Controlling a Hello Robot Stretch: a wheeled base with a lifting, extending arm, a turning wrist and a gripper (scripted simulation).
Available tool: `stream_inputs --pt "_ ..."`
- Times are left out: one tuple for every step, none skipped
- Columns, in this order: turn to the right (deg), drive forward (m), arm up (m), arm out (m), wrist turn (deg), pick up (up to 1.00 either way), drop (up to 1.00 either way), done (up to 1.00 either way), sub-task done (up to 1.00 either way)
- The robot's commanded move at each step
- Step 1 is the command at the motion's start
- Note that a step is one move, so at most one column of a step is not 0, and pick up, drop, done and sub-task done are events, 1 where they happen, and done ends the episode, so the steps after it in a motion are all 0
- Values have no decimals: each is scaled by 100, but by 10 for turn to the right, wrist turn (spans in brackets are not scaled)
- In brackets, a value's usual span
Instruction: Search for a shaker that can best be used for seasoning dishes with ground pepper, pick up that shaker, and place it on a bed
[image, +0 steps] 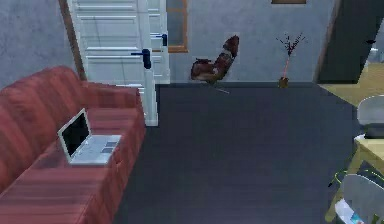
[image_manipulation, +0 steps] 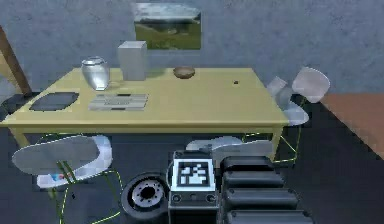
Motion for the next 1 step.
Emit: stream_inputs --pt "0 100 0 0 0 0 0 0 0"
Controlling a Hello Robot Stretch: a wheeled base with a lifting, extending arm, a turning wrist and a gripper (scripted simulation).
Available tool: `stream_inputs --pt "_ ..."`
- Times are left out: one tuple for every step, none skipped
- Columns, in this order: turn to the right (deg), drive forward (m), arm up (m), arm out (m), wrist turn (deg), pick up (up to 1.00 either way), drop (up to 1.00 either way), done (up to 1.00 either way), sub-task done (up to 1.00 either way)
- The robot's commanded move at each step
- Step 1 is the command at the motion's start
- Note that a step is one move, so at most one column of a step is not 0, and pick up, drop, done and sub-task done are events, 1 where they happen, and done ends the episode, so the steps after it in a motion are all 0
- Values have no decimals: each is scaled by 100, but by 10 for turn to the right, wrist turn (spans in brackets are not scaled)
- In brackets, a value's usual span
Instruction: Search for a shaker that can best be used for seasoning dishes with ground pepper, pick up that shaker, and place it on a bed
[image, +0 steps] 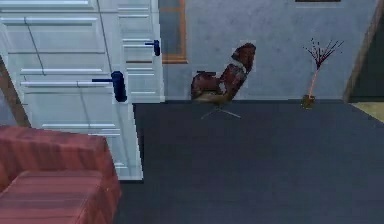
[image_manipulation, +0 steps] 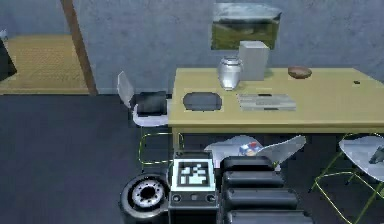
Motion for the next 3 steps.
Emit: stream_inputs --pt "0 100 0 0 0 0 0 0 0" --pt "0 70 0 0 0 0 0 0 0" --pt "-210 0 0 0 0 0 0 0 0"
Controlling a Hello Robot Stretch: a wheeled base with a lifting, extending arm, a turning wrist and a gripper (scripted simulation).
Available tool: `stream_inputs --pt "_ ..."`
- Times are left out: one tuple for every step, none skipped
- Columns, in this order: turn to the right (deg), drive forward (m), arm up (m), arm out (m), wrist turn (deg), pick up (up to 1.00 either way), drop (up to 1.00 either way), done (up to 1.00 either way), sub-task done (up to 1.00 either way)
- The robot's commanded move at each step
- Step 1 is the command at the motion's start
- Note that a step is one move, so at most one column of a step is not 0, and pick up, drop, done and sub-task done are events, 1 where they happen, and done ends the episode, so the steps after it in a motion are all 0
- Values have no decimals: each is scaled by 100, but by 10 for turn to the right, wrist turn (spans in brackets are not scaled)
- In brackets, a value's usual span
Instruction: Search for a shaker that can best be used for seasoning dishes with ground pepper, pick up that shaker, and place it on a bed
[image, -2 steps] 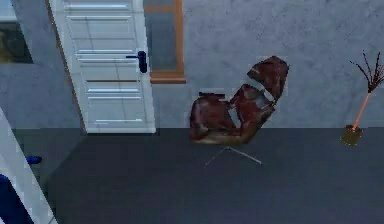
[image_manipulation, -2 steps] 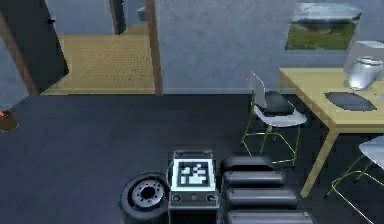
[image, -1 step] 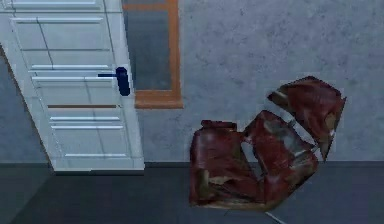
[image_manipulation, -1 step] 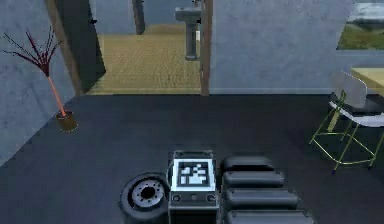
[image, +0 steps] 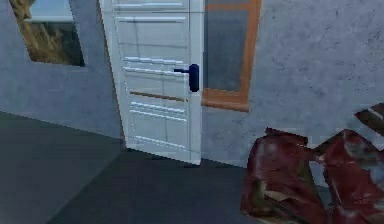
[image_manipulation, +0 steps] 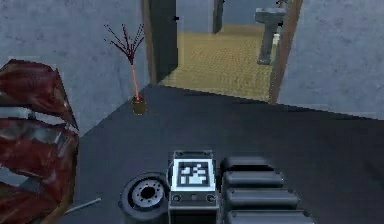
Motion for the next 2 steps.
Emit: stream_inputs --pt "0 35 0 0 0 0 0 0 0" --pt "-450 0 0 0 0 0 0 0 0"
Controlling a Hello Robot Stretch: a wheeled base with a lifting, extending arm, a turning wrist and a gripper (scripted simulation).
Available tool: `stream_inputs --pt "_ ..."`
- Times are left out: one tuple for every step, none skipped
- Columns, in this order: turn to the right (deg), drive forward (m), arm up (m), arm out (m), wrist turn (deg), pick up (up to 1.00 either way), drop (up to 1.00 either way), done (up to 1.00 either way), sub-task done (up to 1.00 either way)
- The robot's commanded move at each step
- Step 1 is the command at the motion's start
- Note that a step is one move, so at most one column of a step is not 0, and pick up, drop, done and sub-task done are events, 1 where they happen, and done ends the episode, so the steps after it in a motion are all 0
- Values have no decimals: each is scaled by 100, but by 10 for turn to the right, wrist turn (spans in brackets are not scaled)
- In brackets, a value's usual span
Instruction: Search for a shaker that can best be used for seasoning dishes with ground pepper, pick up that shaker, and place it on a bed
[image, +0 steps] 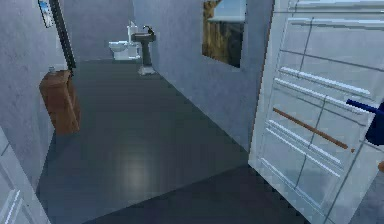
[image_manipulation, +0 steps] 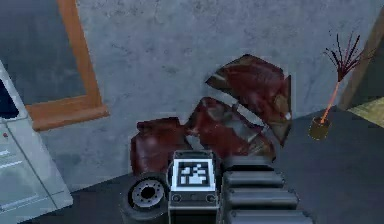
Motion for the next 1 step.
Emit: stream_inputs --pt "-210 0 0 0 0 0 0 0 0"
